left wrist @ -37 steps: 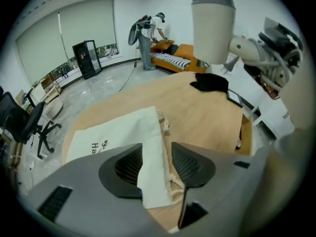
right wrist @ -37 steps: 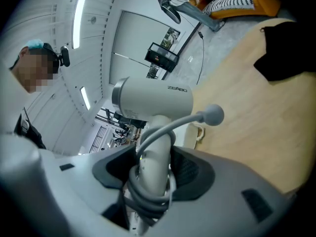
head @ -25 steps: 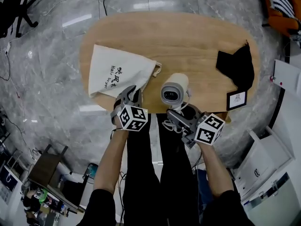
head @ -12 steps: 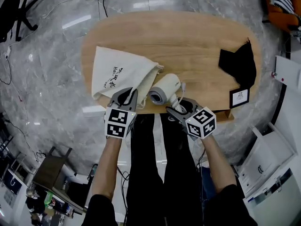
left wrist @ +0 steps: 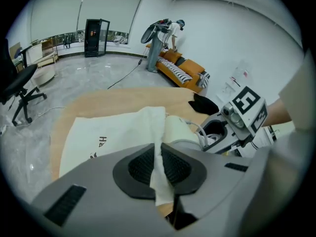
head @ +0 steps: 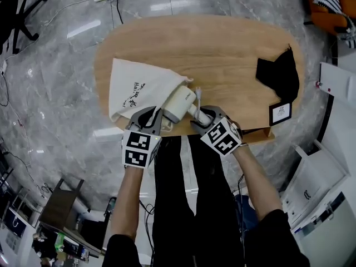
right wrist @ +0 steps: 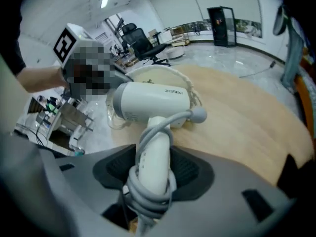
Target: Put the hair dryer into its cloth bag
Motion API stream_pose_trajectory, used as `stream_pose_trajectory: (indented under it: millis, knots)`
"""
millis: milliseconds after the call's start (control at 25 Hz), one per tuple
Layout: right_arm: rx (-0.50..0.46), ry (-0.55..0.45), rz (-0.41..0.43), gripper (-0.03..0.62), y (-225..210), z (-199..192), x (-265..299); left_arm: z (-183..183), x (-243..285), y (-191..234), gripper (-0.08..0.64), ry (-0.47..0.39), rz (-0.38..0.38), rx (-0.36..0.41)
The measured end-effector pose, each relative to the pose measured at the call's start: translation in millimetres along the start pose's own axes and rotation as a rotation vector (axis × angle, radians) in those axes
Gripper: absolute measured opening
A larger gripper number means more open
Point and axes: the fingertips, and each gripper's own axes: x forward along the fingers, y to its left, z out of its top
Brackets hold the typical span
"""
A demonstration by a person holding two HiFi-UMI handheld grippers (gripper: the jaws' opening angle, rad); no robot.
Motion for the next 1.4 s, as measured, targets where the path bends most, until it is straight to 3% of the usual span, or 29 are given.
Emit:
stream_pose_trajectory:
  millis: [160,360,560,1040,1400]
  knots:
    - [-0.105,0.064,-0.038,0.222,-0.2,7.5,7.1,6.5,-0.3,-1.8,0.036,-0.010,-0.027,-0.007]
    - [-0.166,0.100,-0.062,0.223,6.8,19.1,21.4,5.8,-0.1,-5.8,0.037,-0.002,-0.037,0.025]
    - [-0.235,0.135,-0.061,0.224,7.9,28.5,35.0,7.2,1.1,-8.8,0.037,-0.001,-0.045,0.005]
    - [-0.296,0.172,-0.034,0.224,1.8,39.8,64.6,2.6,-0.6,-6.1,0.037,0.004,-0.045,0.007]
    - [-0.362,0.165,-0.122,0.231,0.2,34.8,73.2,-7.2,5.5,-11.9,0.037,0.044,-0.044,0.040]
